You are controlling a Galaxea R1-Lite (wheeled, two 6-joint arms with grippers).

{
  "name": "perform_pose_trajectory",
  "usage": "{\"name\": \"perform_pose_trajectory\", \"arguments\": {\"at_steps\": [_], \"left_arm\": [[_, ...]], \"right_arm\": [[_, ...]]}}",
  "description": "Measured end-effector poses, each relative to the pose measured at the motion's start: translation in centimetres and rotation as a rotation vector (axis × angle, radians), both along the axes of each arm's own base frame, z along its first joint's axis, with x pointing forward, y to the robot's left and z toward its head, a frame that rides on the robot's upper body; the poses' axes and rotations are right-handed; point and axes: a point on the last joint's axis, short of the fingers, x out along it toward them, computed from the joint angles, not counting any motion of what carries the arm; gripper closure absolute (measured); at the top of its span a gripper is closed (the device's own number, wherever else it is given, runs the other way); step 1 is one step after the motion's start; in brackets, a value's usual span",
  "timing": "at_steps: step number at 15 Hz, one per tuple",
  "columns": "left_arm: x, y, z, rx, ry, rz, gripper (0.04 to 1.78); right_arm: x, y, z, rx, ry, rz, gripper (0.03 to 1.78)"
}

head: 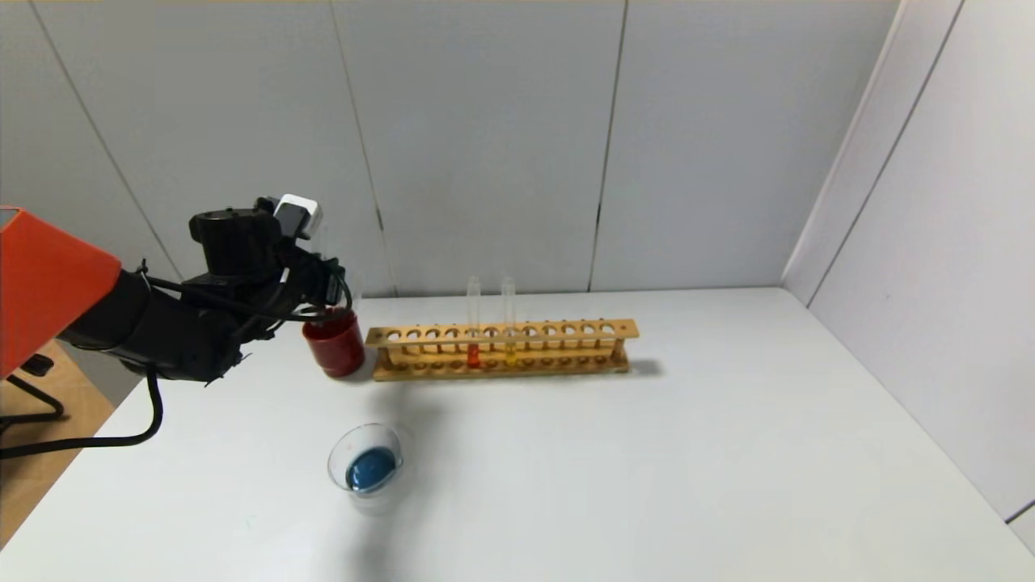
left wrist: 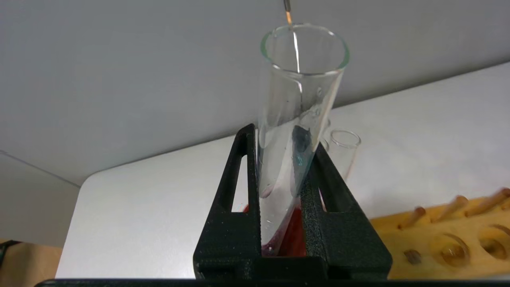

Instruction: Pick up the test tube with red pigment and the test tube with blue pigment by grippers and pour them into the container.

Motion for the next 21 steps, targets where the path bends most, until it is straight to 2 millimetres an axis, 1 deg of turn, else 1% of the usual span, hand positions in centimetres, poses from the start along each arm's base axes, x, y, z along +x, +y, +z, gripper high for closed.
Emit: {"name": "perform_pose_trajectory", "arguments": {"at_steps": [3, 6, 8, 9, 11, 15, 16, 18, 20, 21], "left_arm": [[0.5, -0.3, -1.0, 0.003, -0.028, -0.006, 1.49], [0.6, -0.5, -1.8, 0.013, -0.033, -0.014, 1.49], [0.6, -0.5, -2.0, 0.024, -0.035, -0.016, 1.44], [0.6, -0.5, -1.9, 0.026, -0.049, -0.017, 1.37], [0.5, -0.5, -2.1, 0.028, -0.047, -0.015, 1.18], [0.5, -0.5, -1.8, 0.029, -0.080, -0.010, 0.50], [0.4, -0.5, -1.5, 0.034, -0.091, -0.011, 0.38], [0.2, -0.3, -0.5, 0.047, -0.120, -0.005, 0.18], [-0.3, -0.1, 1.2, 0.052, -0.152, 0.004, 0.08], [-0.9, 0.0, 2.5, 0.067, -0.175, 0.023, 0.07]], "right_arm": [[0.0, 0.0, 0.0, 0.001, 0.000, 0.000, 0.06], [0.0, 0.0, 0.0, 0.000, 0.000, 0.000, 0.06], [0.0, 0.0, 0.0, 0.001, 0.000, 0.000, 0.06], [0.0, 0.0, 0.0, 0.001, 0.000, 0.000, 0.06], [0.0, 0.0, 0.0, 0.001, 0.000, 0.000, 0.06], [0.0, 0.0, 0.0, 0.001, 0.000, 0.000, 0.06], [0.0, 0.0, 0.0, 0.001, 0.000, 0.000, 0.06], [0.0, 0.0, 0.0, 0.000, 0.000, 0.000, 0.06], [0.0, 0.0, 0.0, 0.000, 0.000, 0.000, 0.06], [0.0, 0.0, 0.0, 0.001, 0.000, 0.000, 0.06]]}}
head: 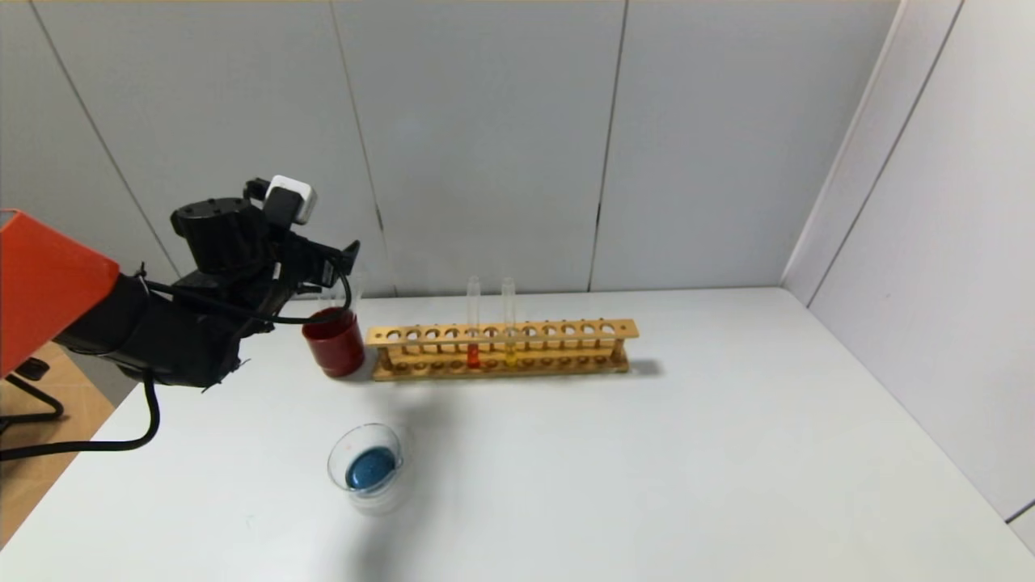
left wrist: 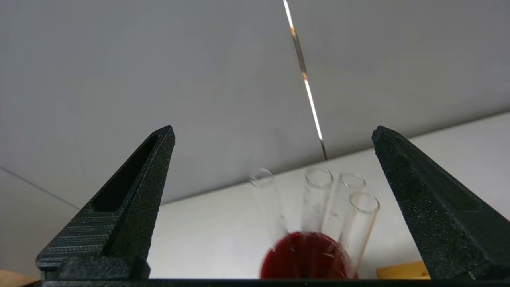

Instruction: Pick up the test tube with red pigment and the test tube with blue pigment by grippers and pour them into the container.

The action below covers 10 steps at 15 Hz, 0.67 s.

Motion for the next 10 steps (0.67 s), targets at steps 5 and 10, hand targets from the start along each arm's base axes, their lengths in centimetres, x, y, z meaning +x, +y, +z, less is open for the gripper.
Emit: {"name": "perform_pose_trajectory", "arguments": {"at_steps": [5, 10], "left_arm": [[-6.1, 0.8, 5.9, 0.060, -0.063, 0.181, 0.07], [-16.6, 2.1, 8.8, 0.034, -0.125, 0.354, 0.07]], "right_arm": [[0.0, 0.0, 0.0, 0.000, 0.000, 0.000, 0.06], [0.0, 0.0, 0.0, 0.000, 0.000, 0.000, 0.06]]}}
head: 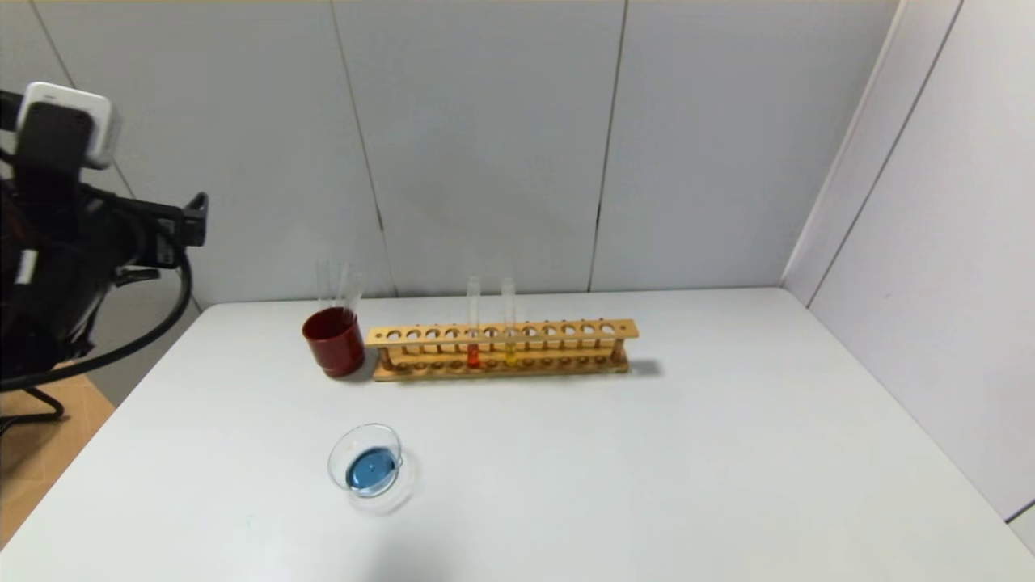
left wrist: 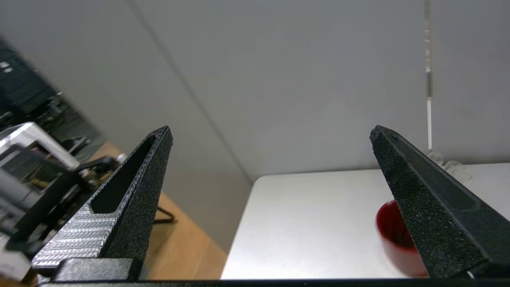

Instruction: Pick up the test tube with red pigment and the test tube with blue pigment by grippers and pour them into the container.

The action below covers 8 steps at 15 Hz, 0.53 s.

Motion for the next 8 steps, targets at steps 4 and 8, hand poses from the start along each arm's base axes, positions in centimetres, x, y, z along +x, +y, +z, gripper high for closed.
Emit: {"name": "perform_pose_trajectory", "arguments": {"at_steps": [4, 8], "left_arm": [[-8.7, 1.4, -0.6, -0.020, -0.054, 0.068, 0.07], [-16.6, 2.5, -2.8, -0.079, -0.101, 0.139, 0.07]], "right_arm": [[0.0, 0.0, 0.0, 0.000, 0.000, 0.000, 0.06], [0.0, 0.0, 0.0, 0.000, 0.000, 0.000, 0.06]]}}
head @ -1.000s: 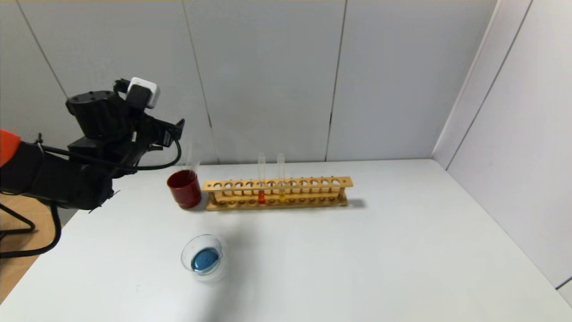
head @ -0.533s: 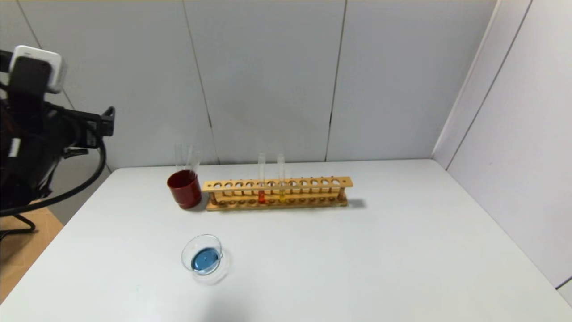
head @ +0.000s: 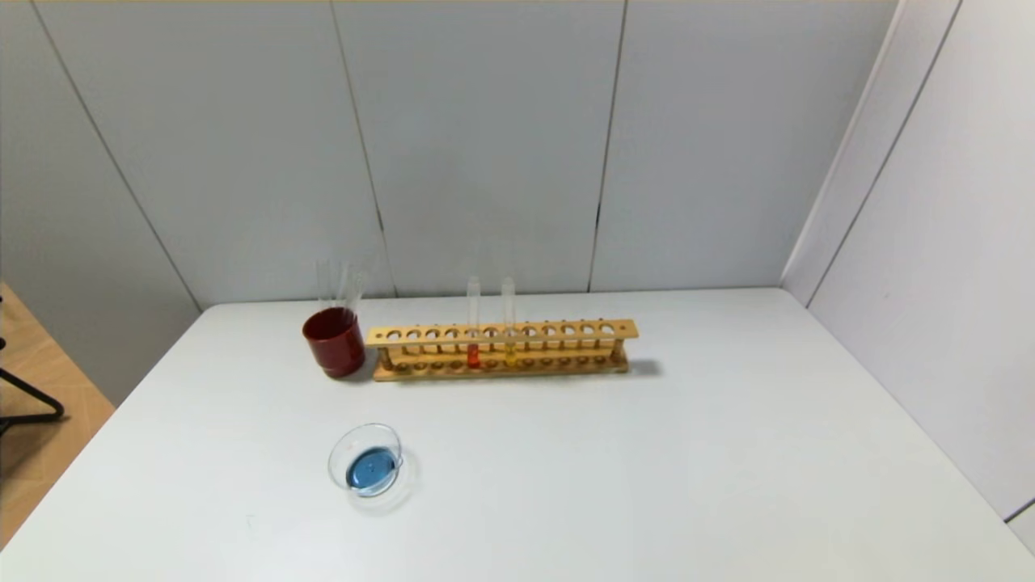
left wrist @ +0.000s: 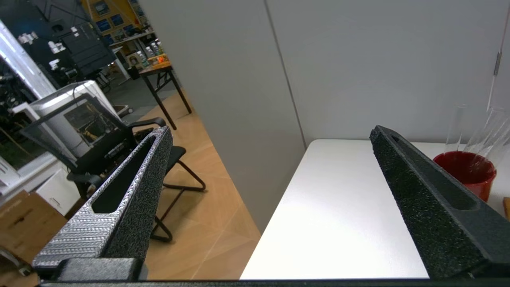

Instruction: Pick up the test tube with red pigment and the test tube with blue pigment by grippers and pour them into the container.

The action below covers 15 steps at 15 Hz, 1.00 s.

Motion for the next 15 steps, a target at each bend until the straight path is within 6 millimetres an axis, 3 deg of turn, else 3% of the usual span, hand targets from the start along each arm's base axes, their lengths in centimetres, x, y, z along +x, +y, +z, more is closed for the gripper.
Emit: {"name": "perform_pose_trajectory", "arguments": {"at_steps": [4, 7, 11, 15], "left_arm": [[-6.5, -0.3, -2.9, -0.046, -0.089, -0.106, 0.07], [-9.6, -0.7, -5.7, -0.022, -0.164, -0.311, 0.07], [-9.7, -0.9, -9.6, -0.001, -0.191, -0.444, 0.07], [-8.7, -1.0, -12.8, -0.179, -0.081, -0.498, 0.07]], "right_arm": [[0.0, 0.0, 0.0, 0.000, 0.000, 0.000, 0.06], [0.0, 0.0, 0.0, 0.000, 0.000, 0.000, 0.06], [0.0, 0.0, 0.0, 0.000, 0.000, 0.000, 0.06], [0.0, 0.0, 0.0, 0.000, 0.000, 0.000, 0.06]]}}
